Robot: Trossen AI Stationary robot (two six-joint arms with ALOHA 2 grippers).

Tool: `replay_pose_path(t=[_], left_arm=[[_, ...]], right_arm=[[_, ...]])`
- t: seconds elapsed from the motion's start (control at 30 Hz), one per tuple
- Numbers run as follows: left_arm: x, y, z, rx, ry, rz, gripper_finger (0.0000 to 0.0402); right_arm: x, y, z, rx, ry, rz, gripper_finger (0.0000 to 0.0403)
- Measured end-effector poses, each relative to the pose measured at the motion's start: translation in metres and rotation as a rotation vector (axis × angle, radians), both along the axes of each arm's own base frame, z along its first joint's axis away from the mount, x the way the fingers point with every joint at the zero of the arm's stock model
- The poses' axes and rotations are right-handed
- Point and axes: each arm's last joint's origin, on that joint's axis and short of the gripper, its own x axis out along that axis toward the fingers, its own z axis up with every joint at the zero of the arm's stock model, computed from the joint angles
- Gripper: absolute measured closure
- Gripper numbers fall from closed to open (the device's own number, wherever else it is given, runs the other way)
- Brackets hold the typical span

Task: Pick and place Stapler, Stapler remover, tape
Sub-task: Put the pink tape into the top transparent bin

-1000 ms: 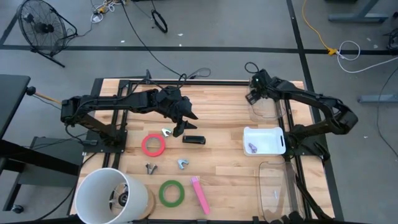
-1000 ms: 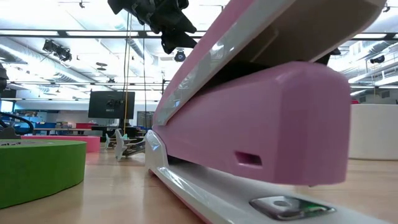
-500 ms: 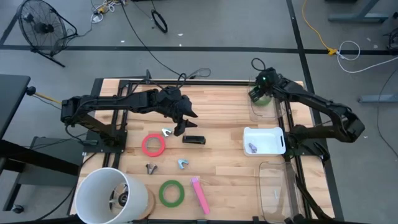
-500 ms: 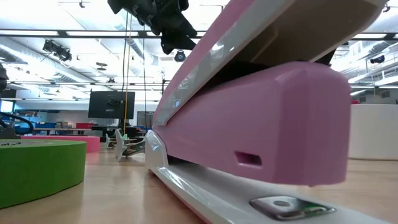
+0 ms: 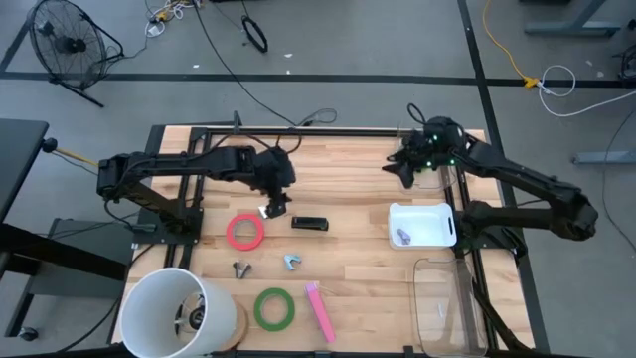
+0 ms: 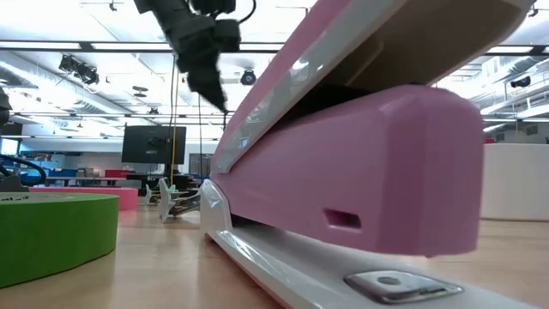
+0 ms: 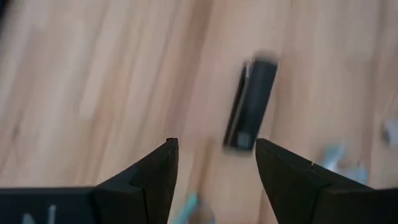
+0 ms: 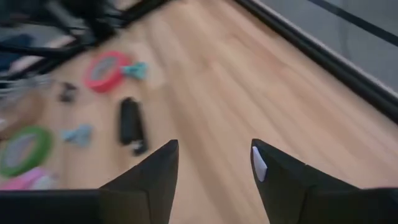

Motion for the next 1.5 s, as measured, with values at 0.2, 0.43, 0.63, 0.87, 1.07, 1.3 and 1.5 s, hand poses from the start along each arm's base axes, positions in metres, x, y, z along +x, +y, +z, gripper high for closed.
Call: replay_pose_path(t=[0.2,0.43,0.63,0.87,1.07,1.3,1.5], left_arm=[[-0.026,-0.004,-0.013,-0.055,0.291,0.144,0.0182],[-0.053,-0.024,-0.044,-0.057,0.573,0.067,0.0182],[-0.068,-0.039,-0.075,-0.049,0.666,0.031,0.0182],[-0.071,-0.042,-0.092,-0.093,0.636,0.113,0.0182],[-0.074,-0.042,-0.105,-0.104,0.613,0.17,0.0182],[-0.083,-0.039,-0.118,-0.091,0.623,0.278,0.0182],[-0.085,-0.04,-0.131,-0.145,0.568,0.332,0.0199]], right_arm=[[0.015,0.033,0.007,0.006,-0.055,0.15,0.0203],[0.028,0.063,0.011,-0.043,-0.085,0.21,0.0203],[0.034,0.079,0.016,-0.074,-0.137,0.236,0.0203],[0.036,0.088,0.016,-0.117,-0.127,0.206,0.0203],[0.036,0.092,0.016,-0.121,-0.128,0.216,0.0203],[0.036,0.092,0.016,-0.134,-0.13,0.224,0.0203],[0.037,0.092,0.018,-0.145,-0.143,0.228,0.0203]])
